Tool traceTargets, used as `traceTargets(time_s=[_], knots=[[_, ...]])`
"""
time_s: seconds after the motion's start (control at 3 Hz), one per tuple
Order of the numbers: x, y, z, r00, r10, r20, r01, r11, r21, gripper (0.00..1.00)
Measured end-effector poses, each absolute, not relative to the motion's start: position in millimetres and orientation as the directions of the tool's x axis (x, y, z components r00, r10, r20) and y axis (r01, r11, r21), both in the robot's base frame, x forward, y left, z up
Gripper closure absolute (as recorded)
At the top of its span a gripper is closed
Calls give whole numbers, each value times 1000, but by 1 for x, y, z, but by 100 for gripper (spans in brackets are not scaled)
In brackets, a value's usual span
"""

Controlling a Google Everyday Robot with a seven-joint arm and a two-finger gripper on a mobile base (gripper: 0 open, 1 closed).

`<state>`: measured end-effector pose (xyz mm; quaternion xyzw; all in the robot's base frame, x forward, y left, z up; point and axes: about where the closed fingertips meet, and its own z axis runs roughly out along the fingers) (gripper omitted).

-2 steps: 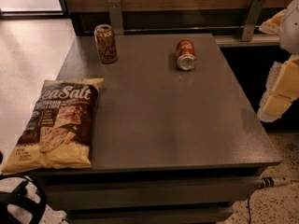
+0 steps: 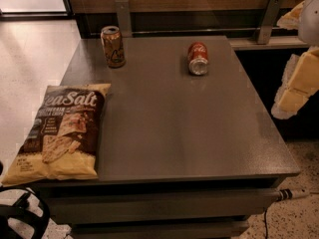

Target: Place coke can upright

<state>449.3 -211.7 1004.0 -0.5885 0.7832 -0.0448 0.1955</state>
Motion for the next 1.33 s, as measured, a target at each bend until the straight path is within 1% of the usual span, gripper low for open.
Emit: traceTargets(time_s=[0.33, 0.67, 1.0, 1.33], knots=[[470, -211, 1017, -305, -892, -335, -882, 397, -253, 0], [490, -204, 1021, -414, -812, -411, -833, 520, -188, 0], [503, -192, 1022, -522, -725, -450, -747, 643, -170, 0], [515, -183, 1017, -611, -632, -477, -634, 751, -183, 0]])
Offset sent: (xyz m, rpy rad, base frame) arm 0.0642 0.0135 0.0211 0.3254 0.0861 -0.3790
